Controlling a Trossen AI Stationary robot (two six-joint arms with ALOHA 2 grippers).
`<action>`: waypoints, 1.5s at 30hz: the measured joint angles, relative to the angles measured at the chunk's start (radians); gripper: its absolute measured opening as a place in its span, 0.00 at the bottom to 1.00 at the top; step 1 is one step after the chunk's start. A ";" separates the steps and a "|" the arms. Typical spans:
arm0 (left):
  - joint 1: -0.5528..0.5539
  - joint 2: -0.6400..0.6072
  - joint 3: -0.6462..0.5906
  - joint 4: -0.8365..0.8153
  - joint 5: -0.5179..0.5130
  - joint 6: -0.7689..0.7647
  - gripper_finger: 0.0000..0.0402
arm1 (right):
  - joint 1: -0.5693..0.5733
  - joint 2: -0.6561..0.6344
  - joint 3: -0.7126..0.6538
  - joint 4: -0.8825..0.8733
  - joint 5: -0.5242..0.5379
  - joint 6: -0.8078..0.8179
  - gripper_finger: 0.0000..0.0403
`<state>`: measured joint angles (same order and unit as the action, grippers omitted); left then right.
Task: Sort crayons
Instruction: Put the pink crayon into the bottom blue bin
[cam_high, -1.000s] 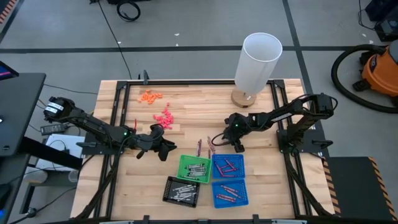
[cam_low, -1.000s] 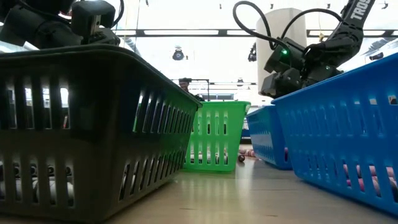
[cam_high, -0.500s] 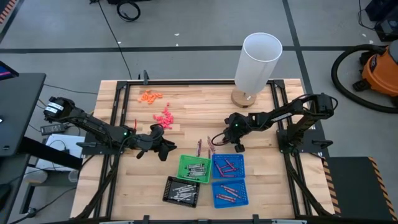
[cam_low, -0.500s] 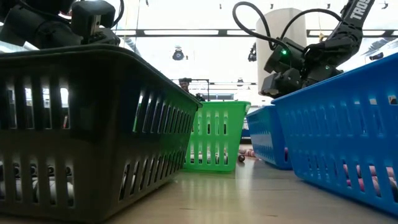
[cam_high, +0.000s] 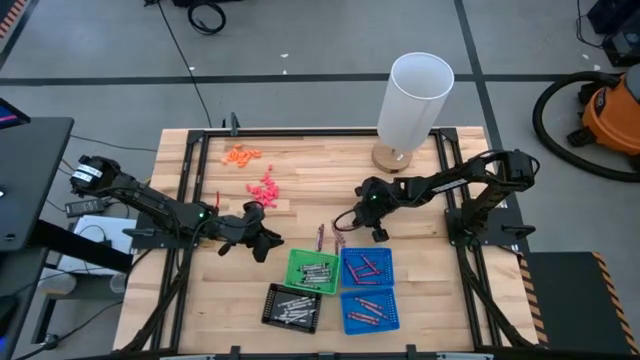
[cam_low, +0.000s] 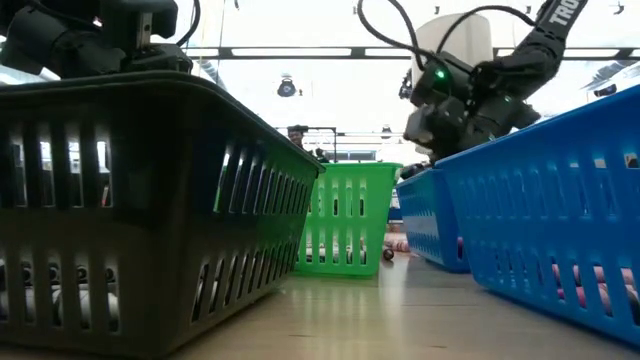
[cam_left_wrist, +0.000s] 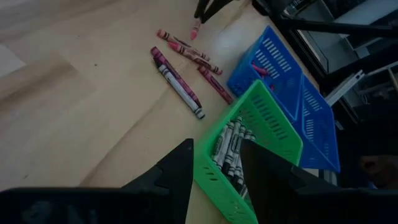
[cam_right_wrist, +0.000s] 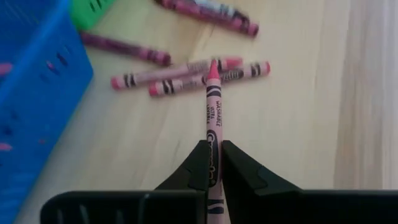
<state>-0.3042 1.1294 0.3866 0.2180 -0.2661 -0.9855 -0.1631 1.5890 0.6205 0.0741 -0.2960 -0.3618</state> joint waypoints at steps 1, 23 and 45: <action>0.000 0.000 0.000 -0.001 0.004 0.000 0.35 | 0.001 0.000 0.013 -0.011 -0.006 0.000 0.08; 0.000 0.000 0.000 -0.058 0.011 0.039 0.35 | 0.046 -0.004 0.447 -0.394 -0.057 0.158 0.08; -0.001 0.000 0.132 -0.307 -0.054 0.314 0.35 | 0.238 -0.005 0.624 -0.632 -0.041 0.666 0.08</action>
<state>-0.3050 1.1294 0.5186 -0.0891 -0.3199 -0.6711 0.0747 1.5837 1.2446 -0.5575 -0.3370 0.3039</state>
